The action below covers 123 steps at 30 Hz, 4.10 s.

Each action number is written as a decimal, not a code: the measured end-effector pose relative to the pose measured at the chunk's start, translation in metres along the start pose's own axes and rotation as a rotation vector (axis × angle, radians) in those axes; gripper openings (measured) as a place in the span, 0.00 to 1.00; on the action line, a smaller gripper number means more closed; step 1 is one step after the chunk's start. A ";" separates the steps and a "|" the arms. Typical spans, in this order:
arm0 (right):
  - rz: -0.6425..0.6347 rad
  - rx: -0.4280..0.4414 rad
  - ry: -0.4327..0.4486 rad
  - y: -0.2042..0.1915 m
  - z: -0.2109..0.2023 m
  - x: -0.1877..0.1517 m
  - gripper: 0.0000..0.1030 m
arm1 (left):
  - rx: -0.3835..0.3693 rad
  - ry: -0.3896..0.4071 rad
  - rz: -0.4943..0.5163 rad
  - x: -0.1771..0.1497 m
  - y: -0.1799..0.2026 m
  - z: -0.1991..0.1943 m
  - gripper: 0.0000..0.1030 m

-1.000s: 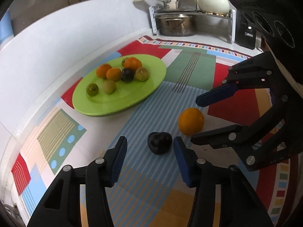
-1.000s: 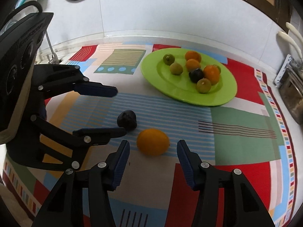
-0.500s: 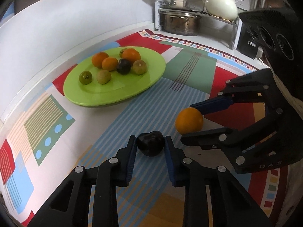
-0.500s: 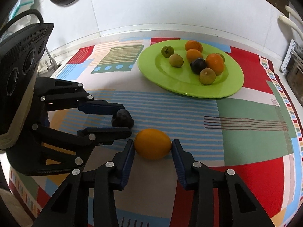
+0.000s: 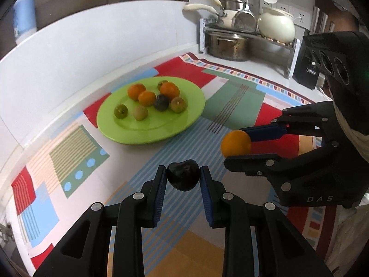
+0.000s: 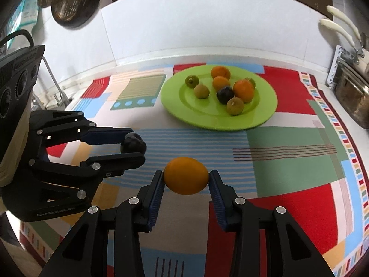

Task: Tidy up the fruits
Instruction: 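Carry the plum with the left gripper while the right gripper carries the orange over the plate, then open both grippers to release the plum and orange onto the plate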

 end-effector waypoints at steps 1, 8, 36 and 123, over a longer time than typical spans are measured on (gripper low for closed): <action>0.003 -0.002 0.009 0.000 -0.003 0.002 0.40 | 0.004 0.005 -0.006 0.001 0.000 -0.003 0.29; 0.033 -0.024 0.078 0.005 -0.026 0.015 0.40 | 0.061 0.043 -0.043 0.011 -0.003 -0.020 0.29; 0.068 -0.075 0.268 0.019 -0.071 0.074 0.40 | 0.166 0.213 -0.132 0.073 -0.030 -0.060 0.29; 0.094 -0.071 0.153 0.084 0.040 0.142 0.47 | 0.248 0.091 -0.261 0.112 -0.113 0.029 0.53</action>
Point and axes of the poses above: each gripper's, at about its wrist camera, not at the fingertips, and z roughly the way its jaws point, y to its right, x to its top, the point moved 9 cm from there along z, roughly the way its jaws point, and after that the axes turned 1 degree about z, right-handed, at the moved point
